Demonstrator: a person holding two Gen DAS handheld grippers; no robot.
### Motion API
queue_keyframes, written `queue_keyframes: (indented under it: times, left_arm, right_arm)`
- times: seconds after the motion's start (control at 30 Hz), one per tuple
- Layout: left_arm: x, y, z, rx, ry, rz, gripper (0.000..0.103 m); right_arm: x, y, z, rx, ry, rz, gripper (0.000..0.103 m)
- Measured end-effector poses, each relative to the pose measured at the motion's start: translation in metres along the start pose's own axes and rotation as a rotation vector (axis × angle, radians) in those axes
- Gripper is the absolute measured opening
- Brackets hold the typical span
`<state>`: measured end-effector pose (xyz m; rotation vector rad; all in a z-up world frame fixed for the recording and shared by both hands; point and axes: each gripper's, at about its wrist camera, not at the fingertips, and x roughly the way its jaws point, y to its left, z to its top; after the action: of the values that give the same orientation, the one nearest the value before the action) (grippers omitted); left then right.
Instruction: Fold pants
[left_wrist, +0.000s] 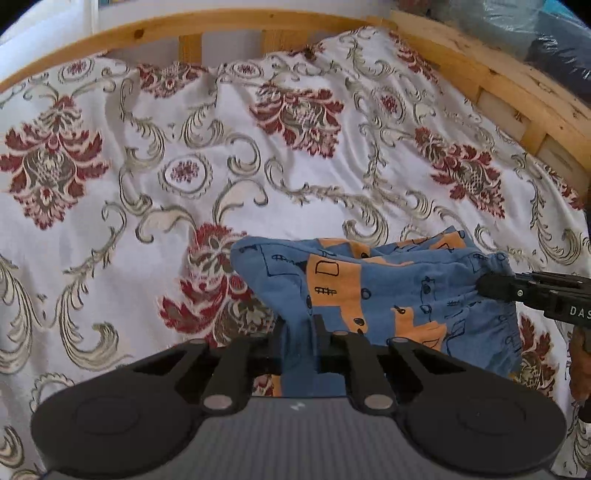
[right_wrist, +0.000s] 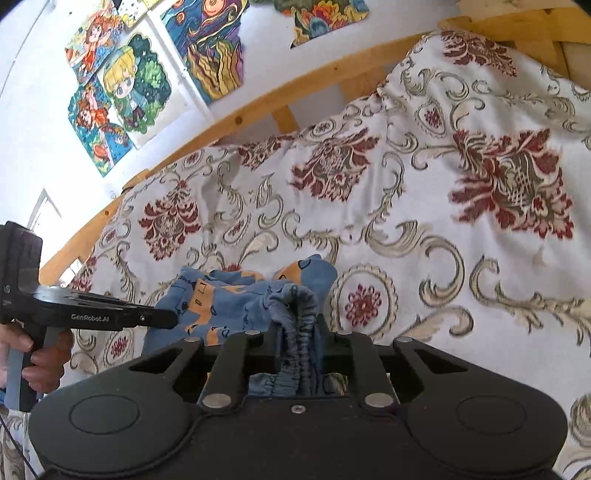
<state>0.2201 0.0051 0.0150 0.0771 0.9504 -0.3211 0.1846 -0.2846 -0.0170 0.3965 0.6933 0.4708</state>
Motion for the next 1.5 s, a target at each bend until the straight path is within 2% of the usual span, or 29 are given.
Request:
queue_keyframes:
  times: [0.17,0.33,0.57,0.8,0.93,1.1,1.23,1.37,1.5]
  left_arm:
    - [-0.005,0.000,0.011,-0.004,-0.029,0.010,0.012]
    - [-0.006,0.003,0.035,0.007,-0.058,0.034,0.007]
    - [0.016,0.022,0.085,-0.022,-0.114,0.066,0.007]
    - [0.043,0.050,0.119,-0.066,-0.131,0.099,0.007]
    - [0.062,0.063,0.129,-0.094,-0.126,0.105,0.008]
    - [0.093,0.074,0.125,-0.139,-0.086,0.114,0.008]
    - [0.099,0.076,0.123,-0.146,-0.086,0.112,0.010]
    - [0.098,0.073,0.124,-0.136,-0.086,0.127,0.018]
    - [0.093,0.074,0.123,-0.144,-0.091,0.134,0.020]
  right_arm:
    - [0.002,0.001,0.012,-0.012,-0.025,0.002,0.016]
    - [0.016,0.004,0.040,-0.035,-0.044,-0.004,0.016]
    - [0.065,0.003,0.096,-0.078,-0.057,-0.020,0.016]
    - [0.115,0.002,0.132,-0.132,-0.045,-0.027,0.016]
    - [0.140,-0.006,0.136,-0.135,-0.024,-0.047,0.017]
    - [0.166,-0.020,0.127,-0.113,0.027,-0.076,0.017]
    - [0.172,-0.025,0.125,-0.100,0.034,-0.086,0.020]
    - [0.171,-0.022,0.125,-0.122,0.036,-0.107,0.031]
    - [0.161,-0.016,0.125,-0.149,0.024,-0.123,0.033]
